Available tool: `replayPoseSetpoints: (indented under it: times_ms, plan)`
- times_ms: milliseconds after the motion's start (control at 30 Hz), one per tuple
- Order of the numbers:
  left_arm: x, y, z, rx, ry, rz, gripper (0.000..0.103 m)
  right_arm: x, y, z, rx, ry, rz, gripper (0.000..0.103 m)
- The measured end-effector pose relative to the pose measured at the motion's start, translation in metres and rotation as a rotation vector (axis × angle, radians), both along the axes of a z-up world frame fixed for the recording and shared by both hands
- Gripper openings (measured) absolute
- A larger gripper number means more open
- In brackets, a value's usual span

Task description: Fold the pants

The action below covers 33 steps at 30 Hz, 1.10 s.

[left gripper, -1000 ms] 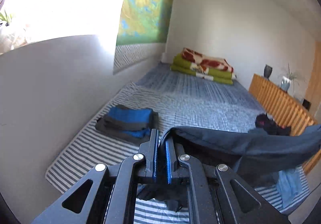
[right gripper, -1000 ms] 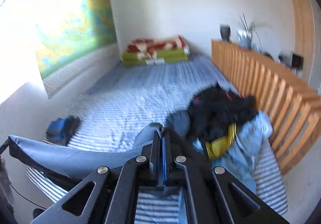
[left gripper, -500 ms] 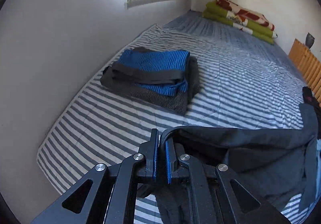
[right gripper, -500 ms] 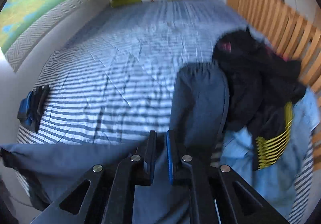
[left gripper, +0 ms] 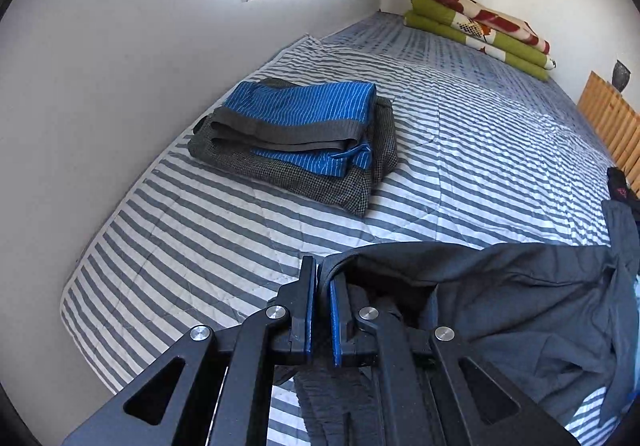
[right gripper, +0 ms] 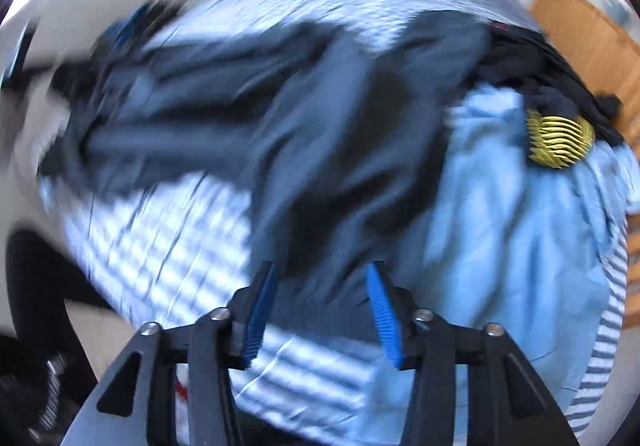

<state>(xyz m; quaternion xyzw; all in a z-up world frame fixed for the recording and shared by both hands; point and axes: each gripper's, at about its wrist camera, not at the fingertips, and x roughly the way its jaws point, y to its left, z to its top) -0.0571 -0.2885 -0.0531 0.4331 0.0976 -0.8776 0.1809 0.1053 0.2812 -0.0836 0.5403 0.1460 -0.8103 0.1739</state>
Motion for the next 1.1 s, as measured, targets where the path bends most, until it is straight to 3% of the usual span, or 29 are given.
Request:
replayPoseSetpoints:
  times_ms: [167, 233, 267, 300, 333, 367, 400, 500, 633, 733, 867, 967, 1100]
  plan:
    - [0.008, -0.003, 0.011, 0.022, 0.005, 0.012, 0.006, 0.001, -0.036, -0.037, 0.187, 0.043, 0.086, 0.056]
    - [0.009, -0.005, 0.014, 0.022, 0.012, 0.013, 0.006, -0.002, -0.037, -0.038, 0.193, 0.049, 0.096, 0.056]
    - [0.011, -0.005, 0.016, 0.018, 0.014, 0.014, 0.006, -0.004, -0.037, -0.037, 0.191, 0.038, 0.1, 0.049]
    - [0.011, -0.006, 0.018, 0.016, 0.017, 0.016, 0.006, -0.005, -0.036, -0.036, 0.192, 0.026, 0.106, 0.034]
    - [0.012, -0.007, 0.019, 0.013, 0.019, 0.016, 0.006, -0.006, -0.036, -0.035, 0.191, 0.018, 0.107, 0.029]
    - [0.013, -0.007, 0.021, 0.012, 0.022, 0.018, 0.006, -0.009, -0.034, -0.032, 0.192, 0.021, 0.104, 0.016]
    - [0.013, -0.008, 0.023, 0.013, 0.023, 0.019, 0.006, -0.012, -0.031, -0.026, 0.195, 0.028, 0.098, 0.008]
    - [0.015, -0.007, 0.032, 0.003, 0.034, 0.006, 0.006, -0.026, -0.014, 0.011, 0.141, 0.067, 0.006, 0.007]
    - [0.016, -0.005, 0.053, -0.036, 0.068, -0.003, 0.006, -0.054, 0.016, 0.094, 0.095, 0.252, -0.121, 0.006]
    - [0.011, -0.008, 0.065, -0.036, 0.091, 0.0, 0.006, -0.092, 0.035, 0.15, 0.119, 0.404, -0.201, 0.006]
    - [-0.001, -0.015, 0.07, -0.06, 0.09, 0.018, 0.006, -0.176, 0.064, 0.199, 0.121, 0.494, -0.331, 0.005]
    - [-0.013, -0.024, 0.061, -0.054, 0.075, 0.05, 0.006, -0.249, 0.071, 0.204, 0.206, 0.544, -0.409, 0.005]
    - [-0.028, -0.031, 0.042, -0.069, 0.033, 0.077, 0.006, -0.335, 0.081, 0.196, 0.222, 0.532, -0.544, 0.005]
